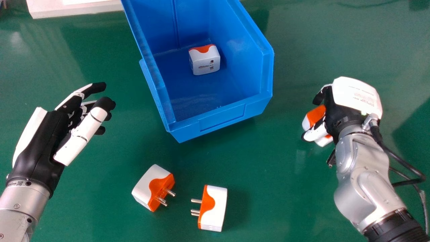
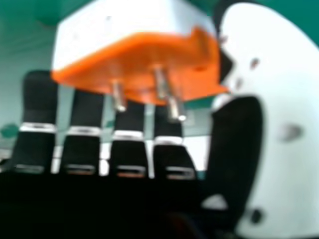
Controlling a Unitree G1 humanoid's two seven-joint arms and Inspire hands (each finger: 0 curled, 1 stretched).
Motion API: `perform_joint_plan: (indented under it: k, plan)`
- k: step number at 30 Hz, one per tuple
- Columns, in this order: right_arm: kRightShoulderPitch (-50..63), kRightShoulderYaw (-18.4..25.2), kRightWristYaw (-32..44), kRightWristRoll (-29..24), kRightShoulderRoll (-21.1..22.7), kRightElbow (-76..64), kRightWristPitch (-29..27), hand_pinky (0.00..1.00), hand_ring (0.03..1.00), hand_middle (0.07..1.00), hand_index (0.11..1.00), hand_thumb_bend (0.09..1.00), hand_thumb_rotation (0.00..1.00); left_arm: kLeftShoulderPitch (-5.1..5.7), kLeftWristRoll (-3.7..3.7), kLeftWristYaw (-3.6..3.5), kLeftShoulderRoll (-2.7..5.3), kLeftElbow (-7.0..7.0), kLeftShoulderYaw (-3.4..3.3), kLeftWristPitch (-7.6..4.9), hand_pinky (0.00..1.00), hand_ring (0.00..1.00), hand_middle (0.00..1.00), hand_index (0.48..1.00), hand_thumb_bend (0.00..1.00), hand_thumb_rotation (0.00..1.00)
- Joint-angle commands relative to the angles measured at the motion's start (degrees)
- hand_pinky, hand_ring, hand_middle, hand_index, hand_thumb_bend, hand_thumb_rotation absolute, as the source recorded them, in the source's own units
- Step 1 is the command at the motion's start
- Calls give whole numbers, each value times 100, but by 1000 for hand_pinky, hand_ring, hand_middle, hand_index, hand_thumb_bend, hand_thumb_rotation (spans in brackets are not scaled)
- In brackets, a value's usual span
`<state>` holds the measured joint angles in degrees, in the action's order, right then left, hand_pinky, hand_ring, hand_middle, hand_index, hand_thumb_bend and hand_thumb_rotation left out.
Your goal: Pick all objects and put in blue box
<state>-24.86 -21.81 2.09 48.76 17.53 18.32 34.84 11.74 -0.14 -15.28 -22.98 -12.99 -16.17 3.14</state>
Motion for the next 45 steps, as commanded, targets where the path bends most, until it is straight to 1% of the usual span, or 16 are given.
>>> perform_joint_plan:
  k: [1, 7, 9, 11, 14, 17, 22, 26, 29, 34, 35, 40, 45]
  plan:
    - [7, 116, -193, -77, 95, -19, -131, 325, 387, 568, 625, 512, 28, 17, -105, -20, -48, -182, -92, -26, 685, 752, 775, 860, 629, 828]
    - [48, 185, -299, -211, 92, -17, -252, 325, 399, 544, 599, 500, 14, 31, -83, -8, -45, -193, -99, -45, 686, 751, 775, 860, 628, 827]
    - [53, 202, -324, -244, 97, -19, -267, 325, 399, 544, 599, 500, 14, 35, -99, -13, -42, -186, -107, -46, 686, 751, 775, 860, 628, 827]
    - [76, 207, -329, -249, 106, -55, -265, 325, 403, 540, 594, 497, 11, 52, -113, -20, -41, -207, -116, -40, 686, 751, 774, 859, 628, 826]
    - [101, 212, -323, -258, 123, -80, -243, 328, 413, 535, 584, 494, 7, 69, -107, -22, -44, -245, -110, -41, 686, 751, 774, 859, 628, 825]
    - [103, 206, -304, -260, 137, -103, -194, 328, 413, 532, 584, 492, 5, 78, -117, -27, -48, -258, -110, -35, 687, 751, 774, 859, 627, 823]
    - [97, 154, -301, -208, 123, -118, -94, 328, 414, 526, 583, 490, 3, 72, -153, -45, -46, -251, -129, -38, 688, 751, 774, 859, 627, 821]
    - [108, 200, -346, -264, 94, -136, -94, 329, 417, 523, 581, 489, 2, 63, -154, -49, -51, -226, -136, -68, 689, 750, 773, 859, 625, 817]
    - [137, 346, -452, -412, 26, -171, -111, 329, 417, 521, 581, 488, 1, 69, -129, -46, -55, -241, -136, -73, 690, 750, 772, 859, 625, 815]
    - [296, 816, -864, -781, -316, -455, -22, 334, 423, 522, 568, 489, 1, 66, -139, -47, -50, -211, -149, -89, 690, 749, 771, 859, 626, 813]
    - [298, 862, -923, -825, -360, -453, -22, 337, 425, 527, 553, 490, 0, 66, -141, -47, -49, -210, -151, -87, 691, 748, 771, 859, 627, 811]
    - [331, 1346, -1266, -1250, -687, -597, 20, 344, 426, 528, 541, 491, 0, 89, -134, -34, -41, -264, -159, -56, 693, 746, 769, 858, 631, 803]
    - [433, 1670, -1515, -1546, -912, -903, -11, 341, 421, 524, 543, 491, 0, 108, -137, -35, -42, -287, -175, -51, 694, 745, 768, 858, 632, 797]
